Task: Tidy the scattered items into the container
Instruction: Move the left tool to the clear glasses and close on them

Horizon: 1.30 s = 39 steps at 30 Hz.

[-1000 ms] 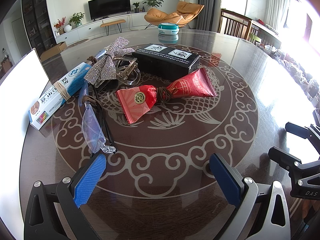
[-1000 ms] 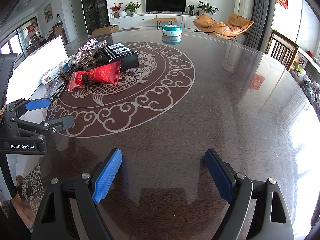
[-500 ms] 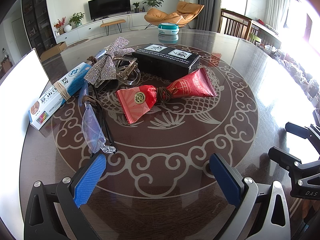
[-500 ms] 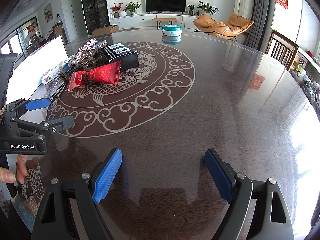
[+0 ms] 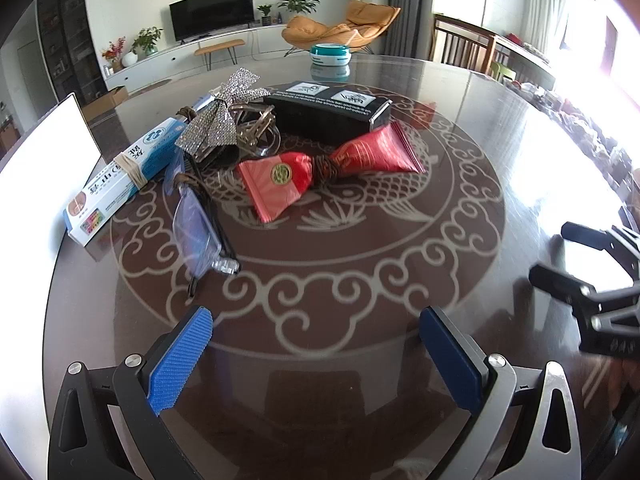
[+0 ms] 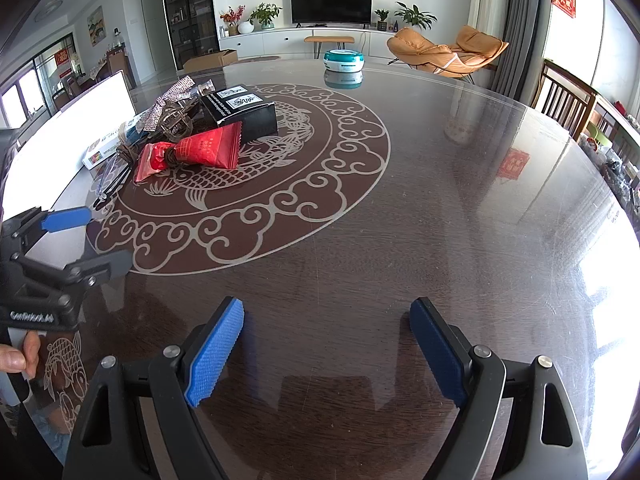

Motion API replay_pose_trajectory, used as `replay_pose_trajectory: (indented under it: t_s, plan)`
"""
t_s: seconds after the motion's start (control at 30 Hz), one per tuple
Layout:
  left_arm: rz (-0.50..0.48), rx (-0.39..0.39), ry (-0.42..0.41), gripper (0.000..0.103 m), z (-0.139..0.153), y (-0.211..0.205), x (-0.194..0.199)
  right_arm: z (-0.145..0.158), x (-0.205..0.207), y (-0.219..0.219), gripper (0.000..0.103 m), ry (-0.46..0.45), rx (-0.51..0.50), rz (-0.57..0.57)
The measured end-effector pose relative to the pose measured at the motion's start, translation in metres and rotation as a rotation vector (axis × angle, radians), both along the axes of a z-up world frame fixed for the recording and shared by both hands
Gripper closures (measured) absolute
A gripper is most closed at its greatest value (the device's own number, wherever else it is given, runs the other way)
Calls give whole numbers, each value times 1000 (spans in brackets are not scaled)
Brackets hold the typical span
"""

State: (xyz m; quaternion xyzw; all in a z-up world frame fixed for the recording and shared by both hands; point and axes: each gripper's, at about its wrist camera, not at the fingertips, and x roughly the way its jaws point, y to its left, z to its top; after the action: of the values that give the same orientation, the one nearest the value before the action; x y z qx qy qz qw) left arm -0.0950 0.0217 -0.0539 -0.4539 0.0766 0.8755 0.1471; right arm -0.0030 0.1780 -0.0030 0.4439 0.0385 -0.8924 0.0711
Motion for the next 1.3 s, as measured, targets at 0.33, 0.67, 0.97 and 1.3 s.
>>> replay_pose_trajectory:
  t_s: [0.33,0.67,0.97,1.3]
  plan:
    - [-6,-16,-47,0,1,-29,9,0,0,0,17,0,0,0]
    - [96,-25,-100,0,2,-40,-34,0,0,0,17,0,-1,1]
    - [152,-37,-150,0,2,-41,-95,0,0,0,17,0,-1,0]
    - [197,-21,-84,82,16,-58,-81,0,0,0,16,0,-1,1]
